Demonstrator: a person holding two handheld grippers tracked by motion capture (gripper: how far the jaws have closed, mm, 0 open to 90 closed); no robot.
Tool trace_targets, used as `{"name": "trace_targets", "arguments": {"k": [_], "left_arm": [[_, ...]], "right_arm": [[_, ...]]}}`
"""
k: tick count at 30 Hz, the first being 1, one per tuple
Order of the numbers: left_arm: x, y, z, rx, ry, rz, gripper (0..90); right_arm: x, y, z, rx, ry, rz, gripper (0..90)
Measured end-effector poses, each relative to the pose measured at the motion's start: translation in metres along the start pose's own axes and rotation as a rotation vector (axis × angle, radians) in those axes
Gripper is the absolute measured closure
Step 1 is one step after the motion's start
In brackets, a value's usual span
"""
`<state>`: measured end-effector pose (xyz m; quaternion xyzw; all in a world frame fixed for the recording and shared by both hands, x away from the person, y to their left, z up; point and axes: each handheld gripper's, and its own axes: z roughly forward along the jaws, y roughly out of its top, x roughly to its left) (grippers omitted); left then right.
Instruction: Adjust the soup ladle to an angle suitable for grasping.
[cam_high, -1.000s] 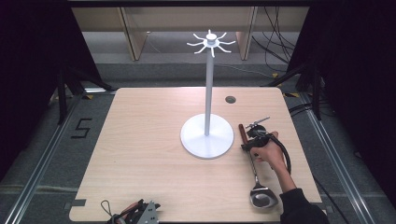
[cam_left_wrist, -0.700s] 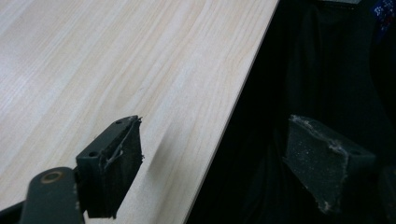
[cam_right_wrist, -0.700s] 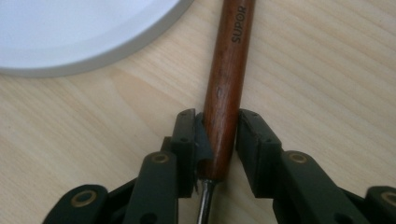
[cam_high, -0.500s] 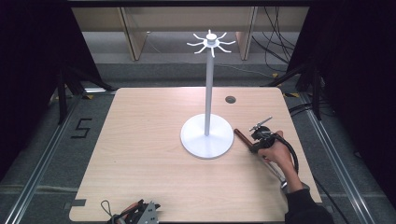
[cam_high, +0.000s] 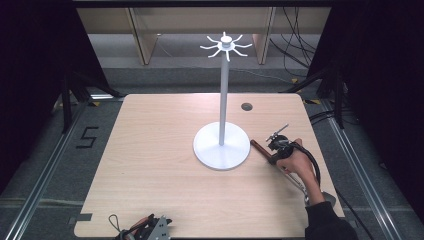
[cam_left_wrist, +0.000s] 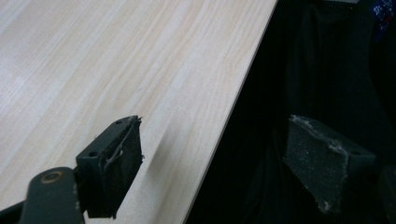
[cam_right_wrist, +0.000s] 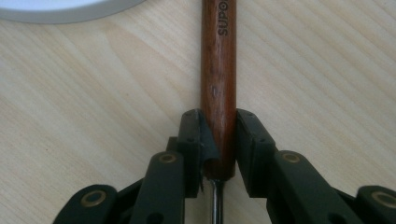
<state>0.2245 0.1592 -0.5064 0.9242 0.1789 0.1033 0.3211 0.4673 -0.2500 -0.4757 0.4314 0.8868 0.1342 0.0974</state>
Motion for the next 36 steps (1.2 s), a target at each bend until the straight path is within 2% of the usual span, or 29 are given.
{"name": "trace_targets", "arguments": {"k": [1, 2, 3, 4, 8, 11, 12, 13, 16, 19, 20, 24, 26, 28, 29, 30, 32, 33, 34, 35, 36], "left_arm": [[0.0, 0.0, 0.0, 0.001, 0.005, 0.002, 18.3], [0.0, 0.001, -0.001, -0.006, 0.006, -0.005, 18.3], [0.0, 0.001, -0.001, -0.005, 0.011, -0.007, 18.3], [0.0, 0.0, -0.001, 0.0, 0.016, 0.0, 18.3], [0.0, 0.001, -0.002, -0.006, 0.015, -0.005, 18.3], [-0.001, 0.0, -0.002, -0.002, 0.028, 0.001, 18.3], [0.0, 0.0, -0.002, -0.007, 0.021, -0.007, 18.3], [0.0, 0.0, -0.002, -0.011, 0.017, -0.008, 18.3], [0.0, 0.0, -0.002, -0.004, 0.015, -0.001, 18.3], [0.0, 0.0, -0.002, -0.008, 0.016, -0.004, 18.3], [0.0, 0.0, -0.002, -0.007, 0.014, -0.002, 18.3], [-0.001, 0.0, -0.002, -0.024, 0.013, -0.007, 18.3], [-0.001, 0.0, -0.002, -0.026, 0.013, -0.008, 18.3], [-0.001, 0.0, -0.002, -0.027, 0.016, -0.008, 18.3], [-0.001, 0.0, -0.002, -0.027, 0.016, -0.008, 18.3], [-0.001, 0.0, -0.002, -0.027, 0.016, -0.007, 18.3], [-0.001, -0.001, -0.002, -0.027, 0.015, -0.008, 18.3], [-0.001, 0.0, -0.002, -0.025, 0.016, -0.006, 18.3], [-0.001, 0.0, -0.002, -0.027, 0.016, -0.007, 18.3], [-0.001, 0.0, -0.003, -0.031, 0.017, -0.009, 18.3], [-0.001, 0.0, -0.003, -0.032, 0.017, -0.009, 18.3]], "right_arm": [[0.001, 0.001, 0.001, 0.003, -0.004, -0.002, 73.7], [0.0, 0.002, 0.001, 0.003, -0.012, -0.029, 73.7], [0.003, 0.003, 0.0, 0.02, -0.021, -0.03, 73.8], [0.003, 0.003, 0.001, 0.02, -0.03, -0.051, 73.8], [0.004, 0.003, 0.0, 0.03, -0.04, -0.069, 74.2], [0.001, 0.002, -0.006, -0.002, -0.03, -0.072, 74.4], [0.002, 0.002, -0.009, -0.011, -0.031, -0.045, 74.4], [0.001, 0.002, -0.015, -0.047, -0.028, -0.059, 74.4], [0.002, 0.002, -0.024, -0.06, -0.01, -0.038, 74.4], [0.0, 0.001, -0.034, -0.131, -0.004, -0.057, 74.4], [0.0, -0.001, -0.042, -0.164, -0.001, -0.041, 74.5], [-0.001, -0.003, -0.056, -0.204, 0.03, -0.021, 74.4], [-0.004, -0.006, -0.067, -0.274, 0.055, -0.036, 74.5], [-0.006, -0.008, -0.077, -0.3, 0.062, -0.04, 74.4], [-0.006, -0.008, -0.077, -0.3, 0.062, -0.04, 74.4], [-0.006, -0.01, -0.078, -0.348, 0.054, -0.033, 74.5], [-0.007, -0.012, -0.086, -0.37, 0.073, -0.037, 74.5], [-0.008, -0.014, -0.092, -0.402, 0.077, -0.035, 74.5], [-0.008, -0.014, -0.092, -0.402, 0.077, -0.035, 74.5], [-0.008, -0.016, -0.096, -0.454, 0.084, -0.024, 74.5], [-0.008, -0.016, -0.096, -0.454, 0.084, -0.024, 74.5]]}}
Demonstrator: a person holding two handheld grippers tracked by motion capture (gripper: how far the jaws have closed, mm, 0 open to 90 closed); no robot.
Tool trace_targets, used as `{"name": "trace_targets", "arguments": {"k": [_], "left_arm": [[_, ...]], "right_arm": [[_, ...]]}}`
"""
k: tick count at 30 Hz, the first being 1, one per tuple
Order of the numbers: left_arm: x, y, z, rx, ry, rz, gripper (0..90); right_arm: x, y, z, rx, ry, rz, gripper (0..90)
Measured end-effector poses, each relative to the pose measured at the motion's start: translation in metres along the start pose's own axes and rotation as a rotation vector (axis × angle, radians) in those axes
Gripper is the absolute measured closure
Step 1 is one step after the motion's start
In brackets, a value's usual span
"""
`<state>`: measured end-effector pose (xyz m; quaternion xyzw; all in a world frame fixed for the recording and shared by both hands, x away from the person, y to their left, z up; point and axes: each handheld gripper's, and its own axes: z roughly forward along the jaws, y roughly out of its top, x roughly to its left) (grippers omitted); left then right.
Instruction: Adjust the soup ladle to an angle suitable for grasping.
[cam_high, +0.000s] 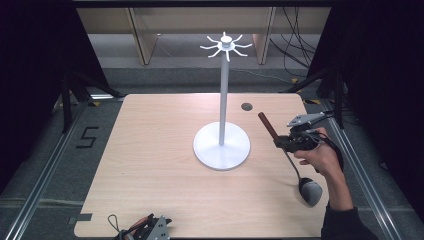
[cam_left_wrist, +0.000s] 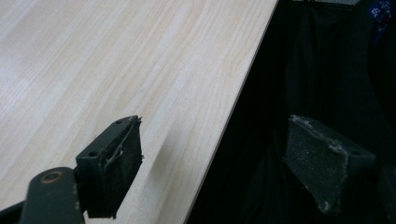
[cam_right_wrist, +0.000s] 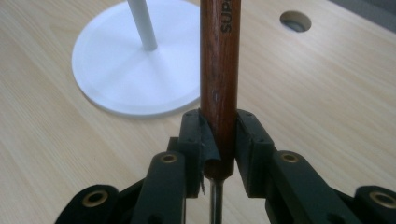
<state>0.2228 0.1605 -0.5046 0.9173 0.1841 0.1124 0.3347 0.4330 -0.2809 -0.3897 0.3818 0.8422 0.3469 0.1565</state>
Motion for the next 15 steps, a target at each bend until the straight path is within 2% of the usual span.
{"name": "trace_targets", "arguments": {"k": [1, 4, 5, 6, 8, 9, 12, 15], "left_arm": [[0.0, 0.0, 0.0, 0.001, 0.001, 0.0, 18.3], [0.0, 0.0, 0.0, 0.002, 0.001, 0.0, 18.3], [0.0, 0.0, 0.0, 0.002, 0.001, 0.0, 18.3], [0.0, 0.0, 0.0, 0.003, -0.001, 0.0, 18.3], [0.0, 0.0, 0.0, 0.004, -0.002, 0.0, 18.3], [0.0, 0.0, 0.0, 0.004, -0.002, 0.001, 18.3], [0.0, 0.0, 0.0, 0.003, -0.003, 0.001, 18.3], [0.0, 0.0, 0.0, 0.003, 0.0, 0.001, 18.3]], "right_arm": [[-0.001, 0.001, -0.005, 0.019, 0.012, -0.004, 74.5], [-0.002, -0.001, -0.008, -0.037, 0.014, 0.002, 74.5], [-0.003, 0.0, -0.013, -0.009, 0.028, 0.0, 74.5], [-0.003, -0.002, -0.013, -0.053, 0.03, 0.004, 74.5], [-0.004, -0.001, -0.017, -0.038, 0.047, 0.003, 74.5], [-0.005, -0.001, -0.019, -0.076, 0.039, -0.002, 74.5], [-0.003, -0.002, -0.022, -0.078, 0.054, 0.01, 74.4], [-0.002, -0.002, -0.026, -0.105, 0.062, 0.009, 74.5]]}}
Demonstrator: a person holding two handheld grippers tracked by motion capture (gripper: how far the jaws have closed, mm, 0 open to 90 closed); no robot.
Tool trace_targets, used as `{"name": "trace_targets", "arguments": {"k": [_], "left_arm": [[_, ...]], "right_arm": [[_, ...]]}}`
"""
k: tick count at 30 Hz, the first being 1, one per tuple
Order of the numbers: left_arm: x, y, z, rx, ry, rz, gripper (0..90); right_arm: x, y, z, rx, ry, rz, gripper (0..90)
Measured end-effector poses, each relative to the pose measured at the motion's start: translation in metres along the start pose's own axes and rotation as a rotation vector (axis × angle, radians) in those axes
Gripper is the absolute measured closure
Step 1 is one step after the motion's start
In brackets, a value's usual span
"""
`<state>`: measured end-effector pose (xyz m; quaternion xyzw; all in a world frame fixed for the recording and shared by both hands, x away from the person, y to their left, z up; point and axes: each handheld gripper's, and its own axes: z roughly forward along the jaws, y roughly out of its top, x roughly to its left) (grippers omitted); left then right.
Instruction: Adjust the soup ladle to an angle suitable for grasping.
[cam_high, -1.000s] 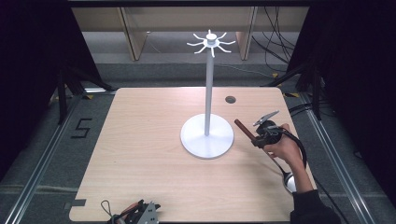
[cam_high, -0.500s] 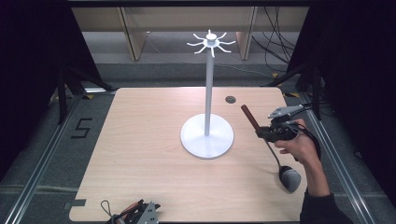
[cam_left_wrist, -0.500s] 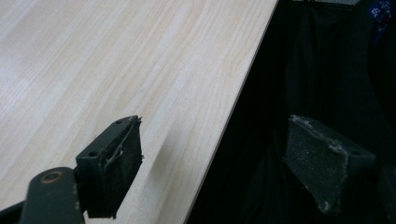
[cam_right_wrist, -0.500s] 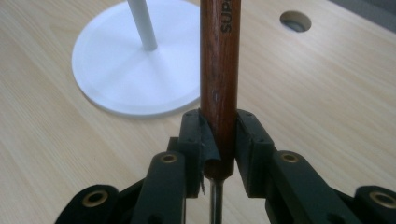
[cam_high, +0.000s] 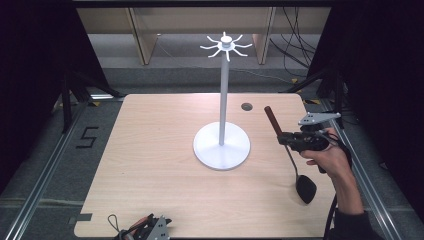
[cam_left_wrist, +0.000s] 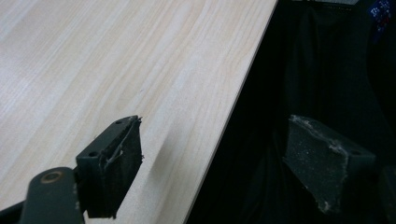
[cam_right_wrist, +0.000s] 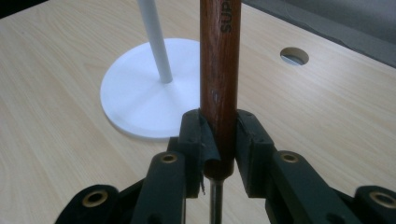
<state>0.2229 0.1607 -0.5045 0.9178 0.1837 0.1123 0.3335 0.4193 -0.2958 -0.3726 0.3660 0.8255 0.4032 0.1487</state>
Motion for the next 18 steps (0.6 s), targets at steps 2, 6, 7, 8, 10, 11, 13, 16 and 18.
{"name": "trace_targets", "arguments": {"k": [2, 6, 7, 8, 10, 11, 13, 16, 18], "left_arm": [[0.0, 0.0, 0.0, 0.002, -0.002, -0.001, 18.3], [-0.001, 0.0, 0.0, -0.001, -0.001, -0.011, 18.3], [-0.001, 0.0, 0.0, 0.0, 0.0, -0.012, 18.3], [0.0, 0.0, 0.0, -0.001, -0.001, -0.011, 18.3], [0.0, 0.0, 0.001, 0.0, -0.002, -0.011, 18.3], [0.0, 0.0, 0.001, 0.002, -0.001, -0.01, 18.3], [0.0, 0.0, 0.0, 0.004, -0.002, -0.008, 18.3], [0.0, 0.0, 0.0, 0.002, -0.001, -0.011, 18.3], [0.0, 0.0, 0.0, 0.002, -0.002, -0.011, 18.3]], "right_arm": [[-0.002, 0.001, -0.003, -0.026, 0.006, -0.047, 74.5], [0.002, 0.0, -0.009, -0.053, 0.021, -0.033, 74.5], [0.0, 0.001, -0.013, -0.065, 0.023, -0.057, 74.5], [0.0, 0.001, -0.013, -0.065, 0.023, -0.057, 74.5], [0.001, 0.001, -0.016, -0.077, 0.031, -0.037, 74.5], [0.001, 0.001, -0.018, -0.09, 0.035, -0.034, 74.5], [0.0, 0.001, -0.022, -0.103, 0.049, -0.036, 74.5], [0.0, 0.001, -0.026, -0.154, 0.07, -0.025, 74.5], [-0.003, 0.001, -0.029, -0.197, 0.1, -0.032, 74.5]]}}
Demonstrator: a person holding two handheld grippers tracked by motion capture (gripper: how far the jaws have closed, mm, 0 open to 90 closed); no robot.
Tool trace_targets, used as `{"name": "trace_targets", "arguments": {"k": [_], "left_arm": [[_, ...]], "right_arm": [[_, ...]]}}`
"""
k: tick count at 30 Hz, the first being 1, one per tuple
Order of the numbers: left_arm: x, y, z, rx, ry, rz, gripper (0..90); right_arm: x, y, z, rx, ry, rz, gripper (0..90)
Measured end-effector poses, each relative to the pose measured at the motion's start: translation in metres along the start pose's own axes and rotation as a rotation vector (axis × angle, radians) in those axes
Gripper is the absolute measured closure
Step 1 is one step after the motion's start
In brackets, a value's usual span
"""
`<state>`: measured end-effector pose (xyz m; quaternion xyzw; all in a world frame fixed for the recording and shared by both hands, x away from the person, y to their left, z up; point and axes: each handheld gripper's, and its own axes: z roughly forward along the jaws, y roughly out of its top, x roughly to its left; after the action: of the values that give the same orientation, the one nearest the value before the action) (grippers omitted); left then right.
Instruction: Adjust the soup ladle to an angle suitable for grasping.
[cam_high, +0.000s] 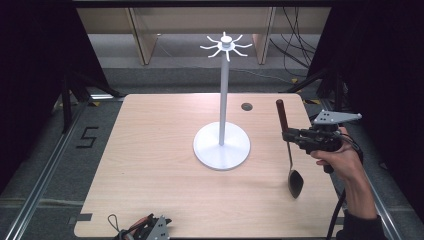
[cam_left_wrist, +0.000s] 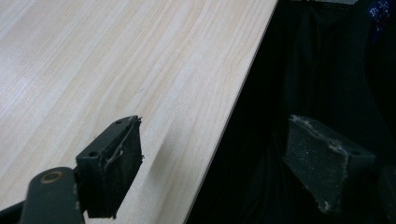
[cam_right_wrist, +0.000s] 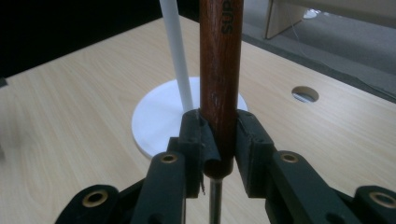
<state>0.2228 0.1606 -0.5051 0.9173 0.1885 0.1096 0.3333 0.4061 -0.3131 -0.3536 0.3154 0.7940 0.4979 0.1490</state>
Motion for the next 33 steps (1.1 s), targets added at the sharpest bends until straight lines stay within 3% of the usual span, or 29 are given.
{"name": "trace_targets", "arguments": {"k": [2, 7, 10, 14, 15, 17, 18, 23, 33], "left_arm": [[0.0, 0.0, 0.0, 0.001, -0.001, 0.001, 18.3], [0.0, 0.0, 0.0, -0.003, -0.001, -0.006, 18.3], [0.0, -0.001, 0.001, 0.007, -0.005, 0.0, 18.2], [0.0, 0.0, 0.0, 0.001, -0.004, 0.001, 18.2], [0.0, -0.001, 0.0, 0.003, -0.003, 0.0, 18.2], [0.0, 0.0, 0.0, 0.002, -0.003, -0.001, 18.2], [0.001, 0.0, 0.0, 0.003, -0.004, 0.012, 18.2], [0.002, 0.0, 0.0, 0.0, -0.006, 0.003, 18.2], [0.002, 0.003, 0.0, 0.006, -0.008, 0.001, 18.2]], "right_arm": [[0.001, 0.001, -0.002, 0.009, 0.013, 0.021, 74.5], [-0.001, 0.001, -0.003, -0.071, 0.058, 0.039, 74.6], [-0.002, 0.002, -0.004, -0.105, 0.099, 0.034, 74.6], [-0.002, 0.004, -0.004, -0.128, 0.114, 0.022, 74.5], [0.001, 0.005, -0.005, -0.122, 0.131, 0.059, 74.5], [0.001, 0.007, -0.003, -0.152, 0.129, 0.018, 74.5], [0.003, 0.008, -0.003, -0.147, 0.137, 0.042, 74.5], [0.009, 0.016, 0.001, -0.15, 0.127, -0.001, 74.5], [0.018, 0.029, 0.009, -0.16, 0.126, -0.026, 74.5]]}}
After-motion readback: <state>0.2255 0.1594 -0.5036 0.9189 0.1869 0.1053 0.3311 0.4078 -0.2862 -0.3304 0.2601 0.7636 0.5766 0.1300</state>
